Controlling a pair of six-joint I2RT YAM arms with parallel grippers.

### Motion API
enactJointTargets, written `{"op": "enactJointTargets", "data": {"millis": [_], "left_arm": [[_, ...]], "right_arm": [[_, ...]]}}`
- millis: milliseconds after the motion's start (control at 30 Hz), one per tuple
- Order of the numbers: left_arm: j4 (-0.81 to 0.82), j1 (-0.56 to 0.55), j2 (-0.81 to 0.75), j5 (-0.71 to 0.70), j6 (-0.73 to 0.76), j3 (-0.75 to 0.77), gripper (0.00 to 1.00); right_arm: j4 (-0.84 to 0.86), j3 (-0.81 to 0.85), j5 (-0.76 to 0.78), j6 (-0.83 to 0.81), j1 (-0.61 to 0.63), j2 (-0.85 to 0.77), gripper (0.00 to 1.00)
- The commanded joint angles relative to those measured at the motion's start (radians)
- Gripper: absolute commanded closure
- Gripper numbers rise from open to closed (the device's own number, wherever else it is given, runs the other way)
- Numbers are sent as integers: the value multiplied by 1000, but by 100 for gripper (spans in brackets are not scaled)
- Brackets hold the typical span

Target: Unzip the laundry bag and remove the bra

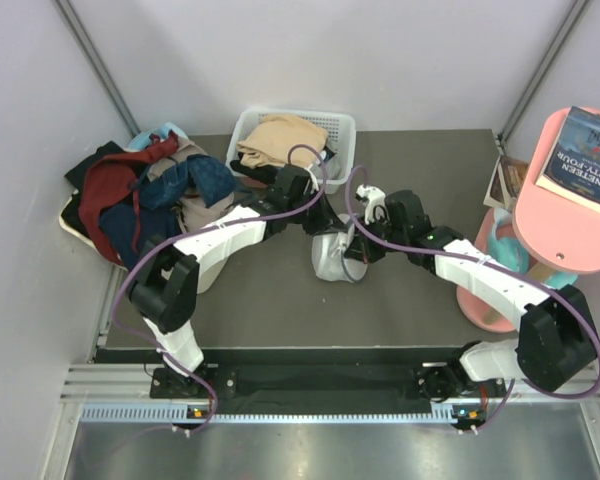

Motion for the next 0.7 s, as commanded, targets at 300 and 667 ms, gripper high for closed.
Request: {"op": "enactJointTargets", "data": {"millis": [300,667], "left_arm": [[194,22,-128,-442,-77,-14,100],[329,128,-12,-232,-75,58,100]], "right_arm": [[1,0,-201,160,25,68,100],[-72,-66,-33,145,22,-20,100]]}}
